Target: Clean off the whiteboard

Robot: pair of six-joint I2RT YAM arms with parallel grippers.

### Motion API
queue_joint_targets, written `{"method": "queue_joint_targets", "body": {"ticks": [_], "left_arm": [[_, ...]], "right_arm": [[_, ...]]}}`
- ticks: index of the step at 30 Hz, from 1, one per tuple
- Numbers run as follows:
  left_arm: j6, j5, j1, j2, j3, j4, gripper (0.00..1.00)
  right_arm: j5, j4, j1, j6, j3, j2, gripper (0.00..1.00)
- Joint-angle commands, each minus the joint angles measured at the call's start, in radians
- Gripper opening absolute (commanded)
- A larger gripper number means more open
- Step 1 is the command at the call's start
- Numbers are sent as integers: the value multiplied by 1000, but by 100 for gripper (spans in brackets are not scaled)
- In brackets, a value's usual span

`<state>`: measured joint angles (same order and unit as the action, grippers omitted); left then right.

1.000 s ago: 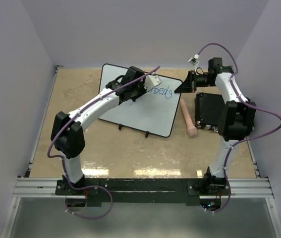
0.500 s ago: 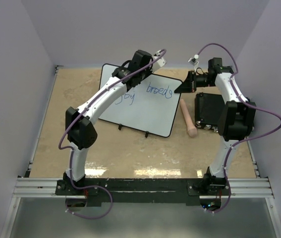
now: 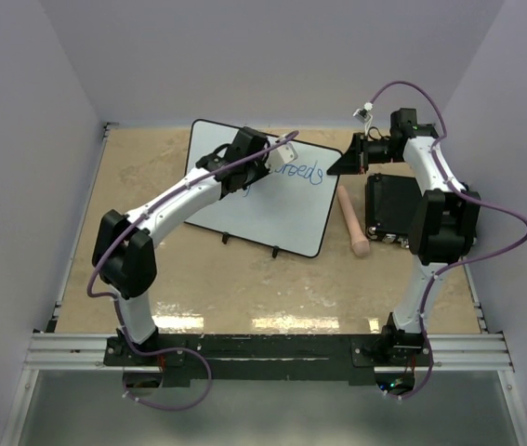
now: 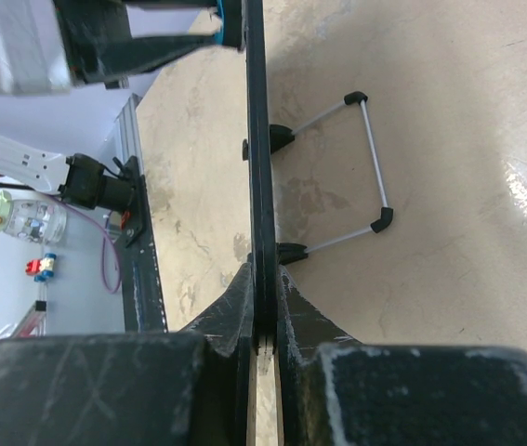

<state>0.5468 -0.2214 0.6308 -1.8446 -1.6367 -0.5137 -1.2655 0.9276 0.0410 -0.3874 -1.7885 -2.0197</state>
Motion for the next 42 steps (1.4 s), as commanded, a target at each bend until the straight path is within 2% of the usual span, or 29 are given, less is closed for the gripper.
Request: {"method": "queue_joint_targets", "body": {"ticks": [1, 4, 7, 14, 16, 18, 25, 28, 32, 36, 42], "left_arm": [[2, 125, -5, 19, 80, 4, 0], [-4, 134, 0, 2, 48, -3, 0], [-19, 97, 0, -44, -64, -14, 0], [-56, 37, 0, -215, -493, -91, 0], [-70, 56, 3, -240, -529, -103, 0], [-70, 65, 15, -232, -509, -100, 0], [-62, 113, 105, -122, -222, -111, 0], [-91, 106, 139, -99, -160, -138, 0], [-148, 111, 145, -122, -192, -227, 0], [-162, 76, 147, -120, -228, -227, 0], [-150, -107, 113, -148, -423, -161, 0]], "right_arm": [[35, -47, -33, -79, 8, 67, 0], [34, -46, -33, -77, 6, 68, 0], [34, -47, -58, -76, 14, 76, 0], [23, -81, -67, -47, 54, 102, 0], [18, -85, -70, -39, 63, 108, 0], [15, -101, -70, -25, 72, 116, 0], [2, -176, -73, 50, 130, 144, 0], [-12, -193, -75, 59, 149, 153, 0], [-17, -196, -81, 56, 167, 165, 0], [-14, -187, -93, 35, 179, 173, 0], [-2, -170, -101, 1, 189, 170, 0]]}}
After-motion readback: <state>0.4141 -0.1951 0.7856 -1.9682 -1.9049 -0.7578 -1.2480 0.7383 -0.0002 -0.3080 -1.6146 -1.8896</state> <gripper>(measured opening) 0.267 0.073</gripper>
